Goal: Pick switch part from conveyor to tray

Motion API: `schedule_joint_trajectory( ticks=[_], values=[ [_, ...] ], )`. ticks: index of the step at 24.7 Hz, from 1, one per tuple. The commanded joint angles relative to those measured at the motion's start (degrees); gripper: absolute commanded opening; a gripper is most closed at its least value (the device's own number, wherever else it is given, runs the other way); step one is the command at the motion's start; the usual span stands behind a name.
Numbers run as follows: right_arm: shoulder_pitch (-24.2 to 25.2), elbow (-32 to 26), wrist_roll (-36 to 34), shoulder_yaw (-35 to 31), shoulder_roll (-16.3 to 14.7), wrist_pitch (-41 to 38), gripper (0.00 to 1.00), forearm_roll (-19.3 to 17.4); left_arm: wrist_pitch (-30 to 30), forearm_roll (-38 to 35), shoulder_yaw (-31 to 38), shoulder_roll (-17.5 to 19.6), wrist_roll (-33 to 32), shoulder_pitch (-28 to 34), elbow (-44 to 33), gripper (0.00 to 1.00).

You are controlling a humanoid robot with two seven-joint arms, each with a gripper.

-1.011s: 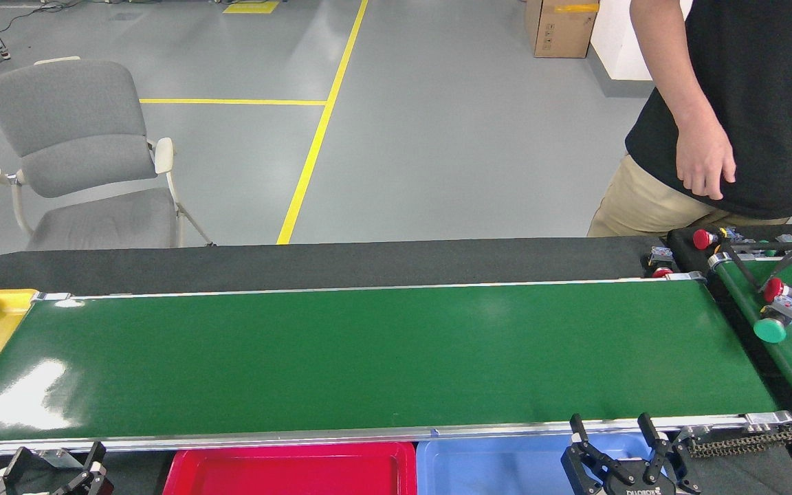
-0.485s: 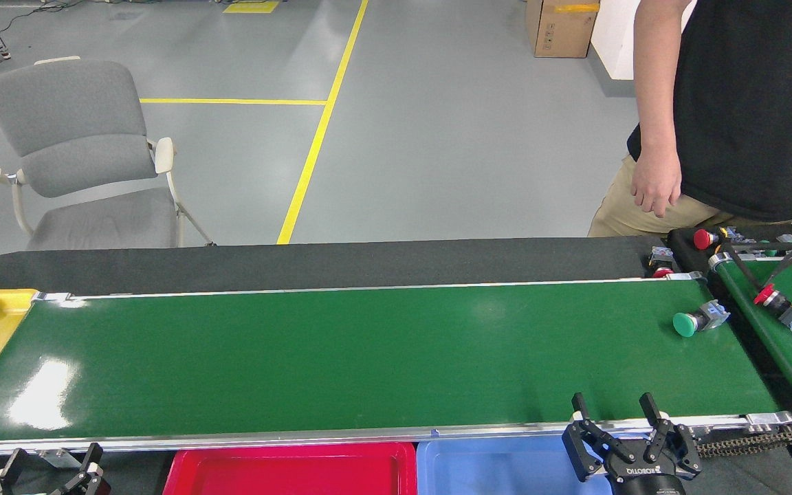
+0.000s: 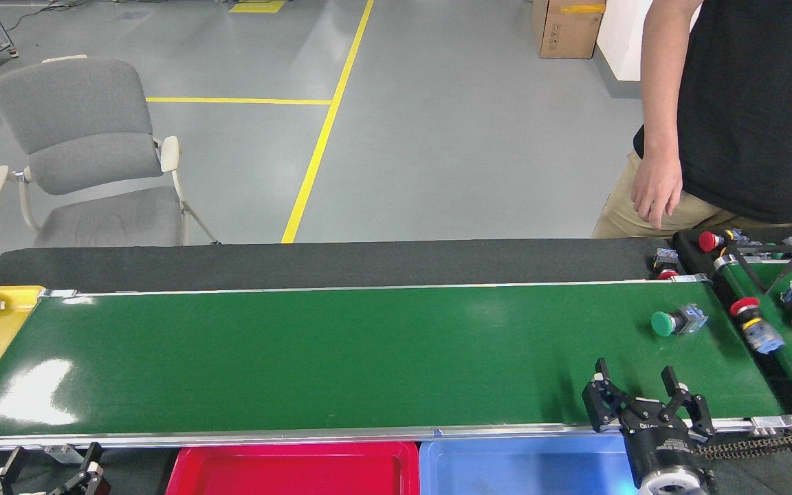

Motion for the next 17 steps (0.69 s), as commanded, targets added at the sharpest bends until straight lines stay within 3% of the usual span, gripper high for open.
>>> schedule_joint_trajectory(
  ticks=[1, 6, 17],
  values=[
    [-0.8, -0.46, 0.77, -0.26, -0.4, 0.1, 1.0, -0.12, -0.13, 0.23, 0.39, 0.85, 0.15, -0.13, -0.47, 1.0],
    [-1.07, 1.39, 1.03, -0.44, -0.75, 0.19, 1.0, -0.3, -0.04, 0.15, 0.39, 0.76, -0.02, -0.31, -0.47, 1.0],
    [-9.59, 9.21, 1.12, 0.53, 0.21, 0.27, 1.0, 0.14, -0.13, -0.12, -0.13, 1.9, -0.02, -1.54, -0.47, 1.0]
  ],
)
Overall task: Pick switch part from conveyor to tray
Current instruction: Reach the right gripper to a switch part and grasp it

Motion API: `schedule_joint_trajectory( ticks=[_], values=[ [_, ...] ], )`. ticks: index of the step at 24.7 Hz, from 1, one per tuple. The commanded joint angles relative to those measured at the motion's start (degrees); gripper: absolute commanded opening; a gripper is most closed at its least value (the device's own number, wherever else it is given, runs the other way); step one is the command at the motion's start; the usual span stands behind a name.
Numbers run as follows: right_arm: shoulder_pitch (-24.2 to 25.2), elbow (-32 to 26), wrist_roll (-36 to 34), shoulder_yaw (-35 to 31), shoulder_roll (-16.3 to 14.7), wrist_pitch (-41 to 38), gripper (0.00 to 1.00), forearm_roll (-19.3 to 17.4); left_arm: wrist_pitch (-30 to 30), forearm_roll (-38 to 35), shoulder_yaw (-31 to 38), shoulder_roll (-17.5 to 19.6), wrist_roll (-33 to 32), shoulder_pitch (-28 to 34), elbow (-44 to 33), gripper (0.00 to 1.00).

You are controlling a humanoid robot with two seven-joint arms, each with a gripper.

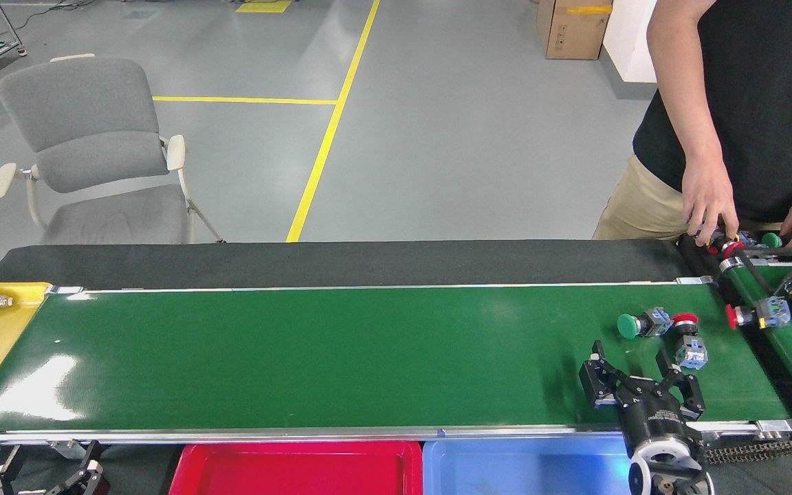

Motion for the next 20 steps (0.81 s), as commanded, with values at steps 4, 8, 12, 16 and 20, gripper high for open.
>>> schedule_joint_trajectory(
  ticks=[4, 8, 12, 16, 20],
  values=[
    [-4.59, 4.14, -0.07, 0.09, 0.83, -0.02, 1.0, 0.09, -0.12, -0.1, 0.14, 0.93, 0.14, -1.13, -0.22, 1.0],
    [-8.19, 8.88, -0.15, 2.11, 1.27, 0.07, 1.0, 0.0, -0.65, -0.19, -0.3, 1.1, 0.05, -2.27, 1.45, 1.0],
    [-9.95, 10.82, -0.15, 2.2, 1.01, -0.02, 1.0, -0.35, -1.44, -0.19, -0.3, 2.25, -0.04, -3.32, 3.21, 1.0],
    [-10.56, 12.05, 0.02, 2.29, 0.57, -0.55, 0.93, -0.44, -1.44, -0.19, -0.3, 2.6, -0.12, -4.73, 4.7, 1.0],
    [-10.56, 12.4, 0.02, 2.9, -0.05, -0.9, 0.36, -0.35, -1.53, -0.19, -0.39, 2.6, -0.12, -4.56, 4.79, 1.0]
  ],
)
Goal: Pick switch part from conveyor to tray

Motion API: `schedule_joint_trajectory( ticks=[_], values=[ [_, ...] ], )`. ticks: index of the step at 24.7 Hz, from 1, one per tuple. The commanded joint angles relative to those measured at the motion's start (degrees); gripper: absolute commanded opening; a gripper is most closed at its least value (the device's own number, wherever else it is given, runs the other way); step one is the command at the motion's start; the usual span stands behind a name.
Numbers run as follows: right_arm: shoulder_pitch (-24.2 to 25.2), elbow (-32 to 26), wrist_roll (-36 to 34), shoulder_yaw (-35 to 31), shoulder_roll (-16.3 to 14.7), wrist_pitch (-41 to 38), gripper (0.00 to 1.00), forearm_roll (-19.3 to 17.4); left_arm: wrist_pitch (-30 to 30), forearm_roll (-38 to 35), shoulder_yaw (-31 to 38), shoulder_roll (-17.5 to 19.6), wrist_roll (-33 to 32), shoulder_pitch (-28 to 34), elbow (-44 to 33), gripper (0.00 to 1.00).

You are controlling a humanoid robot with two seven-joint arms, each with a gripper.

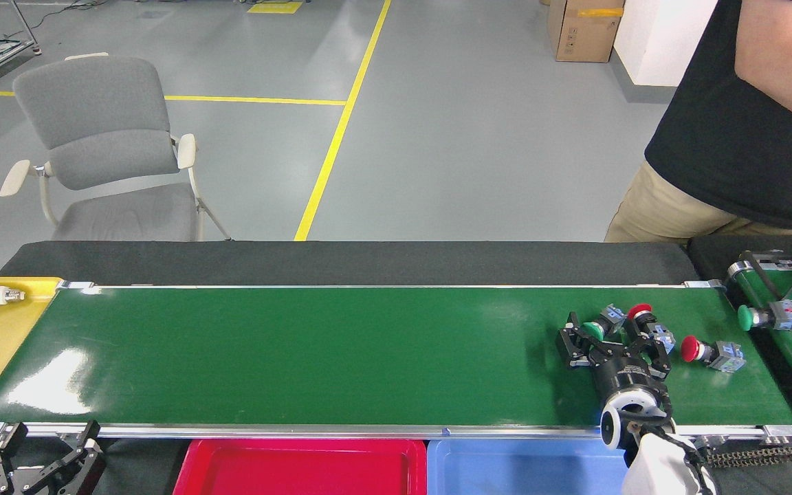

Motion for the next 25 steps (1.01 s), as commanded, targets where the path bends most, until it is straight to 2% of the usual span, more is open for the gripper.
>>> schedule_joint_trajectory(
  ticks=[1, 3, 5, 10, 14, 16, 19, 22, 23, 24, 25],
  values=[
    [-1.2, -0.4, -0.07, 0.7, -0.72, -0.49, 0.27, -0.05, -0.06, -0.08, -0.02, 0.81, 0.18, -0.33, -0.43, 1.0],
    [-1.11, -0.48, -0.07, 1.4, -1.07, -0.49, 0.14, -0.13, -0.06, 0.0, -0.11, 0.81, 0.18, -0.33, -0.43, 1.0],
    [-1.02, -0.66, -0.07, 1.49, -1.07, -0.49, 0.06, -0.22, -0.06, 0.0, -0.02, 0.81, 0.18, -0.33, -0.43, 1.0],
    [-0.5, -2.33, 0.01, 2.98, -0.81, -2.6, 0.02, -0.13, -0.06, 0.18, 0.06, 0.81, 0.18, -0.24, -0.34, 1.0],
    [2.31, -9.36, 0.19, 7.64, -0.81, -6.99, 0.02, -0.13, -0.14, 0.35, 0.15, 0.73, 0.27, 0.02, -0.08, 1.0],
    [4.69, -14.2, 0.1, 11.07, -0.98, -12.53, 0.02, -0.13, -0.14, 0.44, 0.15, 0.64, 0.27, 0.2, -0.25, 1.0],
    [8.73, -20.26, -0.07, 16.08, -0.98, -27.2, 0.03, -0.05, -0.06, 0.53, 0.77, 0.29, 0.36, 0.02, -0.25, 1.0],
    [9.96, -21.84, 0.1, 19.42, -0.45, -42.94, 0.04, 0.04, 0.03, 0.62, 0.86, 0.29, 0.71, 0.11, 0.01, 1.0],
    [9.96, -21.84, 0.19, 21.18, -0.28, -46.64, 0.07, 0.13, -0.06, 0.71, 0.86, 0.29, 0.8, 0.11, -0.08, 1.0],
    [9.96, -21.76, 0.19, 23.37, 0.16, -48.22, 0.32, 0.66, -0.14, 0.71, 0.86, 0.2, 0.88, 0.11, -0.08, 1.0],
    [9.96, -21.67, 0.19, 25.3, 0.86, -47.96, 0.88, 1.36, -0.14, 0.71, 0.77, 0.46, 0.8, 0.11, -0.08, 1.0]
  ],
)
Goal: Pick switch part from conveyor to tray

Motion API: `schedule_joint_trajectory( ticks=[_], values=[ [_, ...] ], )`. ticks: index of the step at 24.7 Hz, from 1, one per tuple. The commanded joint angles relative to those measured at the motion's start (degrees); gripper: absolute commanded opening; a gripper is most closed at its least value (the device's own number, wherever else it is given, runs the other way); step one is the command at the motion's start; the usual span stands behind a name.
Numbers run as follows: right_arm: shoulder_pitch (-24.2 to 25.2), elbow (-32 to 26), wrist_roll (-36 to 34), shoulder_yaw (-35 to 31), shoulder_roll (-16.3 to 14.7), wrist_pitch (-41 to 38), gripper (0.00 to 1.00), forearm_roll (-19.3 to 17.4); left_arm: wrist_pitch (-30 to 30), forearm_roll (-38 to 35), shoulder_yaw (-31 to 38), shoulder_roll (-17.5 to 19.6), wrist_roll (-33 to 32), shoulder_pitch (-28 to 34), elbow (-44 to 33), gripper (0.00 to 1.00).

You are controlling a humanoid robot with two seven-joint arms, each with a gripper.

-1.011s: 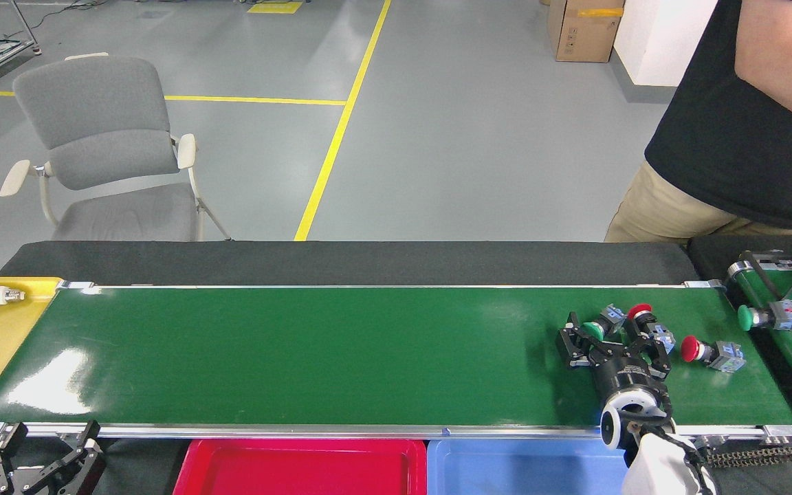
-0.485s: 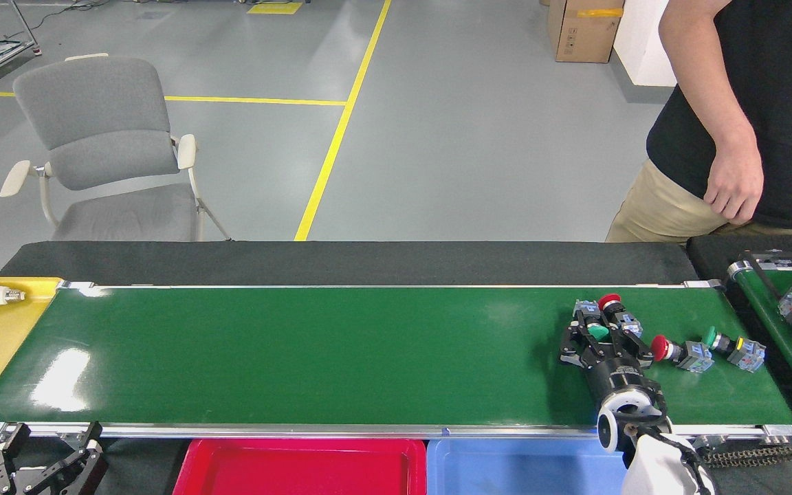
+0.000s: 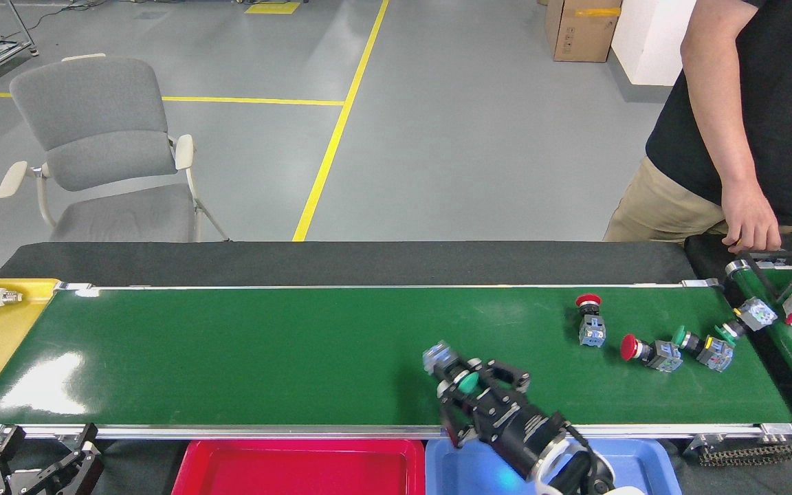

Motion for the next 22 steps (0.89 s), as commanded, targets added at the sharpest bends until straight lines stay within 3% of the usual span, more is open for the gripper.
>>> schedule_joint_trajectory(
  ticks=[1, 8, 10, 15, 18, 22],
  values=[
    [-0.54, -0.57, -0.23, 2.5, 1.61, -4.26, 1.0, 0.86, 0.16, 0.3, 0.36, 0.76, 0.8, -0.12, -0.49, 1.0],
    [-0.01, -0.22, -0.23, 2.24, 3.28, -3.12, 1.0, 0.86, 0.07, 0.3, -0.26, 0.94, 0.71, 0.32, -0.76, 1.0],
    [1.75, -2.24, -0.14, -1.72, 3.63, 2.77, 1.0, 0.77, 0.07, 0.3, 0.1, 0.85, 0.62, 1.11, -0.93, 1.0],
    [16.68, -13.66, -1.72, -14.11, 3.19, 33.78, 0.99, 0.86, 0.07, -0.14, -0.17, 0.94, 0.62, 2.16, -1.11, 1.0],
    [22.75, -15.95, -8.05, -17.89, 2.84, 39.95, 0.99, 0.86, 0.07, -0.05, 0.27, 1.02, 0.62, 3.31, -1.29, 1.0],
    [23.1, -15.16, -8.05, -20.26, 3.01, 45.31, 0.99, 1.3, 0.07, -0.05, -0.26, 1.55, 0.53, 2.87, -1.29, 1.0]
  ],
)
